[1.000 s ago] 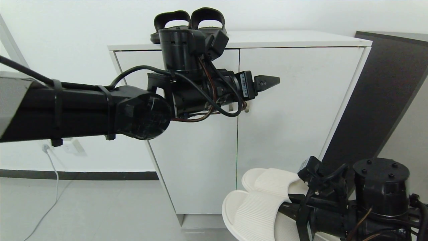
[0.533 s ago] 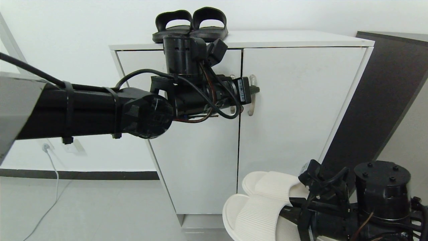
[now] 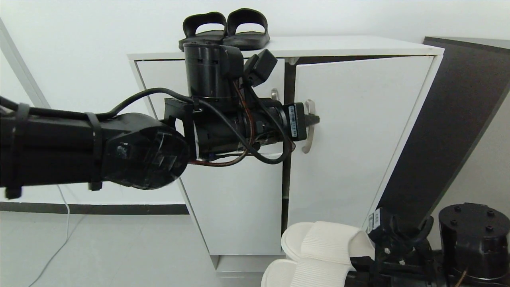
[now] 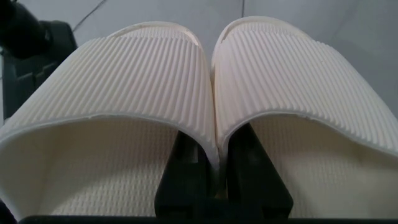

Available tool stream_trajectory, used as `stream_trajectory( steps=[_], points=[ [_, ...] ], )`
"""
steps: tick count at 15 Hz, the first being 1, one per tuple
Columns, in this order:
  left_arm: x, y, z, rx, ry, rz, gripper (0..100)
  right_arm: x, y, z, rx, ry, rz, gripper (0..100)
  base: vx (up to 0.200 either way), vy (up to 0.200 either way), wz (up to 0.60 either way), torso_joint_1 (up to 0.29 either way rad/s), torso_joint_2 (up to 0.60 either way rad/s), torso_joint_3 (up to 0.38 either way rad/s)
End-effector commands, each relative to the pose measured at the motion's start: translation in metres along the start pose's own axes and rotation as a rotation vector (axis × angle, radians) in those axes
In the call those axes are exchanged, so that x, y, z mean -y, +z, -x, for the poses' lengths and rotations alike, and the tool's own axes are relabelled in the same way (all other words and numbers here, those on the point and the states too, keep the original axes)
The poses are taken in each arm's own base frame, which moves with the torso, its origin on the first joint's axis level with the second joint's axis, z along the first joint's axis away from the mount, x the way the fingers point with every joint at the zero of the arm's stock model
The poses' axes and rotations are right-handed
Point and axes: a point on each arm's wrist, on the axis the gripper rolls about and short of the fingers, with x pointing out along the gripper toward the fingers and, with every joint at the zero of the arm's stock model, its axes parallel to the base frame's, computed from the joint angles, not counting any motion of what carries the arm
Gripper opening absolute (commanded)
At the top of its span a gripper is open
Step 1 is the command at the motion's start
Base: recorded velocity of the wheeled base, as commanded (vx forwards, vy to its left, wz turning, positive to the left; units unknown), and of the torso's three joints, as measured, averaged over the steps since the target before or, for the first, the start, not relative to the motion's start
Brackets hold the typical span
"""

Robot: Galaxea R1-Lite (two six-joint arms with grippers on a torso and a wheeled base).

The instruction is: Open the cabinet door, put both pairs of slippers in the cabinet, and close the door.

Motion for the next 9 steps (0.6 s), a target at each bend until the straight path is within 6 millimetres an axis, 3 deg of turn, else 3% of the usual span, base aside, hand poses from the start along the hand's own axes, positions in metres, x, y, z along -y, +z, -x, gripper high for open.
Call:
stream_trajectory(
  steps=[1, 5, 9],
  points=[
    [0.023, 0.005, 0.022, 0.025, -0.043, 0.004, 0, -0.005, -0.001, 0.008, 0.009, 0.024, 0.023, 0, 0.000, 0.000, 0.00, 0.000, 0.00, 0.000],
    [0.035, 0.001, 0.046, 0.037, -0.069, 0.026, 0, -0.008, -0.008, 0.009, -0.014, 0.046, 0.037, 0, 0.000, 0.000, 0.00, 0.000, 0.00, 0.000],
    [0.019, 0.003, 0.053, 0.062, -0.019, 0.034, 0, -0.011, -0.009, 0.008, -0.019, 0.067, 0.051, 0, 0.000, 0.000, 0.00, 0.000, 0.00, 0.000]
  ],
)
